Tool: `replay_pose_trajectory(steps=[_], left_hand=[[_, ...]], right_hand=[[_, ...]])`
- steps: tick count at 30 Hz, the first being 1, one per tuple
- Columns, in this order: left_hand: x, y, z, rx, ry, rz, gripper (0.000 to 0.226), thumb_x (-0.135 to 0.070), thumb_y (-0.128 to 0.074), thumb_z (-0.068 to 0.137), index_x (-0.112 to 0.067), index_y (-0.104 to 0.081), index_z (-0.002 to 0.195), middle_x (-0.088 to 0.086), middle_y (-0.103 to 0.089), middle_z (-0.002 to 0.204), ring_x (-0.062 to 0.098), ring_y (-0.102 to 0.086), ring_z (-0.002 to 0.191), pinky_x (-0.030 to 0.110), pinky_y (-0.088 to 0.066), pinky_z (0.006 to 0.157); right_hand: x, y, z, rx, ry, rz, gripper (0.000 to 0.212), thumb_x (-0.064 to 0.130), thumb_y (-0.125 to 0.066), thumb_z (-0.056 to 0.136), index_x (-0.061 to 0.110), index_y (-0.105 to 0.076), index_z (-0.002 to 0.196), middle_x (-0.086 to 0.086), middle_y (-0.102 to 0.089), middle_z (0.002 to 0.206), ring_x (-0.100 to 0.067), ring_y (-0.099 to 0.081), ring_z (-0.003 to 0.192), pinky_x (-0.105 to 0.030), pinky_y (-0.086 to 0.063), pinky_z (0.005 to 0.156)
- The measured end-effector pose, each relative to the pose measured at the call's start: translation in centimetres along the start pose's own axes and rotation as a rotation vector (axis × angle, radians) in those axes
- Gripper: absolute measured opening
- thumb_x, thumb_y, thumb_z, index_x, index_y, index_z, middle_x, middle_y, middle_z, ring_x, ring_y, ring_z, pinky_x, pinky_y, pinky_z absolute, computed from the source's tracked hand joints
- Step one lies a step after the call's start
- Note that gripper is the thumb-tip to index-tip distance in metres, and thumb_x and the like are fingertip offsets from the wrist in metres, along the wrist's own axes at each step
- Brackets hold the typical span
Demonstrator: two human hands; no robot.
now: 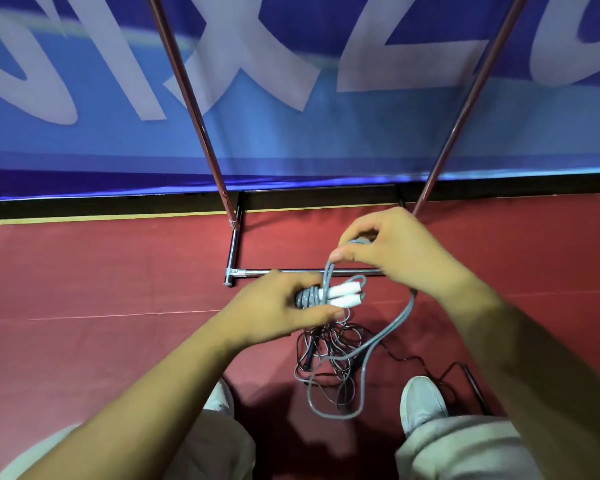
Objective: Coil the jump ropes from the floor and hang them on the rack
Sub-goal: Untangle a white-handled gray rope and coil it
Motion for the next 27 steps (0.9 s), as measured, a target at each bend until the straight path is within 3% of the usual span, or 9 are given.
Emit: replay_pose_trajectory(steps=[3,6,9,11,15,17,21,24,27], left_hand=[[-0.6,0.6,-0.2,-0.026,-0.037,-0.309,0.017,-0.034,-0.072,0.088,-0.019,-0.064,0.09,0.021,-0.059,0.073,0.019,-0.054,0.053,0.028,-0.048,0.049],[-0.8,1.1,-0.2,-0.113,-0.028,-0.476,0.016,-0.026,-0.067,0.093,-0.013,-0.058,0.092,0.018,-0.059,0.072,0.022,-0.051,0.05,0.02,-0.04,0.045],[-0.3,1.5,0.0,-0.182,0.009,-0.662,0.04,-0.036,-0.066,0.09,-0.023,-0.054,0.126,0.015,-0.062,0.073,0.028,-0.051,0.052,0.029,-0.043,0.05],[0.2,1.8,0.1,-0.225,0.039,-0.742,0.043,-0.037,-0.061,0.094,-0.036,-0.052,0.136,0.016,-0.062,0.075,0.029,-0.052,0.054,0.03,-0.045,0.052],[0.6,2.0,0.2,-0.274,0.125,-0.877,0.034,-0.039,-0.054,0.092,-0.018,-0.061,0.118,0.018,-0.06,0.075,0.027,-0.053,0.051,0.023,-0.042,0.046],[0.7,2.0,0.3,-0.286,0.16,-0.913,0.033,-0.037,-0.053,0.092,-0.011,-0.057,0.112,0.019,-0.059,0.074,0.026,-0.053,0.048,0.021,-0.04,0.043],[1.3,2.7,0.3,-0.352,0.229,-0.898,0.018,-0.032,-0.051,0.095,-0.015,-0.057,0.096,0.016,-0.061,0.077,0.026,-0.053,0.05,0.023,-0.043,0.044],[1.7,3.4,0.2,-0.432,0.276,-0.759,0.011,-0.025,-0.056,0.098,-0.015,-0.059,0.098,0.015,-0.064,0.083,0.027,-0.054,0.057,0.022,-0.045,0.044],[2.5,3.6,0.2,-0.489,0.305,-0.649,0.013,-0.019,-0.064,0.095,-0.01,-0.056,0.1,0.019,-0.061,0.086,0.027,-0.052,0.065,0.022,-0.046,0.045]], right_hand=[[-1.2,0.2,0.5,-0.005,-0.058,0.061,0.012,0.029,-0.082,0.073,0.019,-0.077,0.07,-0.011,-0.069,0.068,-0.012,-0.048,0.06,-0.036,-0.039,0.055],[-1.8,-0.2,0.6,0.063,-0.098,0.05,0.018,0.025,-0.074,0.083,0.027,-0.072,0.066,0.005,-0.061,0.052,-0.006,-0.043,0.052,-0.028,-0.034,0.05],[-2.2,-0.9,0.3,0.156,-0.155,0.103,0.018,0.027,-0.067,0.091,0.023,-0.073,0.074,0.006,-0.058,0.051,-0.008,-0.042,0.046,-0.023,-0.034,0.047],[-2.5,-1.6,0.2,0.207,-0.179,0.108,0.016,0.027,-0.064,0.093,0.019,-0.075,0.085,0.003,-0.06,0.055,-0.009,-0.046,0.046,-0.024,-0.037,0.05],[-2.9,-2.4,-0.1,0.278,-0.208,0.08,0.017,0.026,-0.06,0.096,0.02,-0.073,0.089,0.003,-0.061,0.059,-0.01,-0.053,0.05,-0.029,-0.045,0.059],[-3.0,-2.5,-0.3,0.302,-0.222,0.055,0.017,0.026,-0.06,0.096,0.022,-0.073,0.086,0.003,-0.062,0.061,-0.012,-0.056,0.053,-0.031,-0.046,0.061],[-3.0,-2.2,-0.3,0.287,-0.233,0.049,0.014,0.02,-0.06,0.096,0.017,-0.071,0.088,0.003,-0.063,0.061,-0.012,-0.057,0.052,-0.032,-0.046,0.06],[-2.7,-1.8,-0.2,0.25,-0.235,0.041,0.009,0.018,-0.063,0.094,0.015,-0.07,0.09,0.002,-0.06,0.059,-0.008,-0.051,0.044,-0.023,-0.042,0.05],[-2.0,-1.3,-0.2,0.214,-0.186,-0.024,0.005,0.019,-0.068,0.09,0.017,-0.073,0.09,0.013,-0.055,0.047,0.0,-0.044,0.04,-0.013,-0.034,0.046]])
Point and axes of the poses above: each hand's wrist, its own z-axis towards the middle knuckle, its own y-axis out of the back of the hand, x = y × z, the point moved 5 cm from there along z, towards the middle knuckle
